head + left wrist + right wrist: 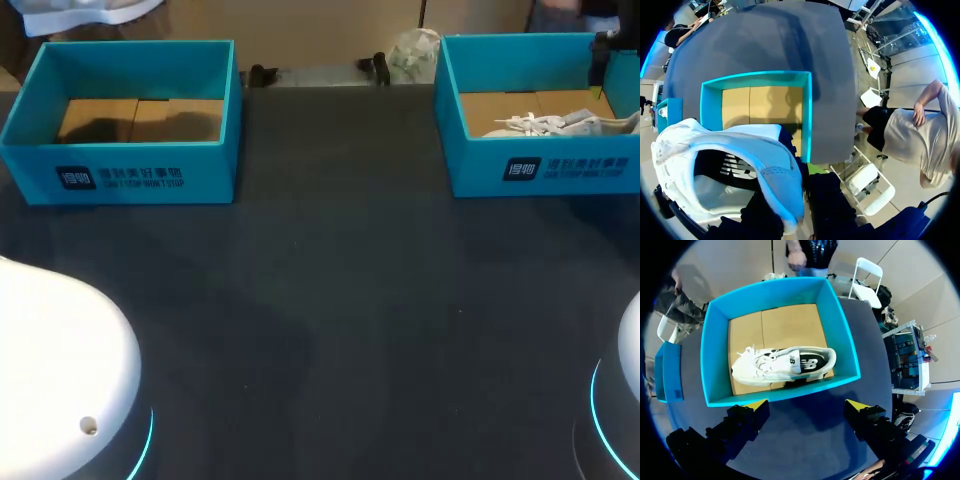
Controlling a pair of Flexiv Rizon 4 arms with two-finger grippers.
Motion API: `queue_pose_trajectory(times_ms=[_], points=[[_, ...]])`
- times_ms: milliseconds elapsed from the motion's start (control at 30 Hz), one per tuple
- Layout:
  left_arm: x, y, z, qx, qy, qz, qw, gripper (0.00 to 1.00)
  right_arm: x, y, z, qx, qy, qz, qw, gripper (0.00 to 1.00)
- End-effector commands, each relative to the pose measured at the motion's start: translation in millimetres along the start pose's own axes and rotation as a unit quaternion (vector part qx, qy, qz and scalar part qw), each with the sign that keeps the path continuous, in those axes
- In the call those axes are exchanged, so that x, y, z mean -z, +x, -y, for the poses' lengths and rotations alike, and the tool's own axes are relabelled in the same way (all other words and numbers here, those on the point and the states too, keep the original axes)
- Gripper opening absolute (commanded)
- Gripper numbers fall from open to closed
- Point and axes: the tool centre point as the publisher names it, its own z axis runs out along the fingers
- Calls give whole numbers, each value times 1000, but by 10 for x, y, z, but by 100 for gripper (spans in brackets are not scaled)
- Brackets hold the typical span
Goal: Take the shoe out of the shoebox, open the shoe tongue, remove and reinsert the insole, then place the shoe into the shoebox
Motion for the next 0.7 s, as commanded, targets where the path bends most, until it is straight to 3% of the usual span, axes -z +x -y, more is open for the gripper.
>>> queue_pose_trajectory(times_ms=[33, 367, 700], points=[[18, -1, 25, 0, -3, 0, 1000, 0, 1, -1, 10, -1, -1, 0, 1000, 100], [18, -1, 25, 0, -3, 0, 1000, 0, 1, -1, 10, -1, -1, 0, 1000, 100], [173, -206, 424, -4, 5, -20, 1000, 0, 1, -1, 10, -1, -1, 0, 1000, 100]])
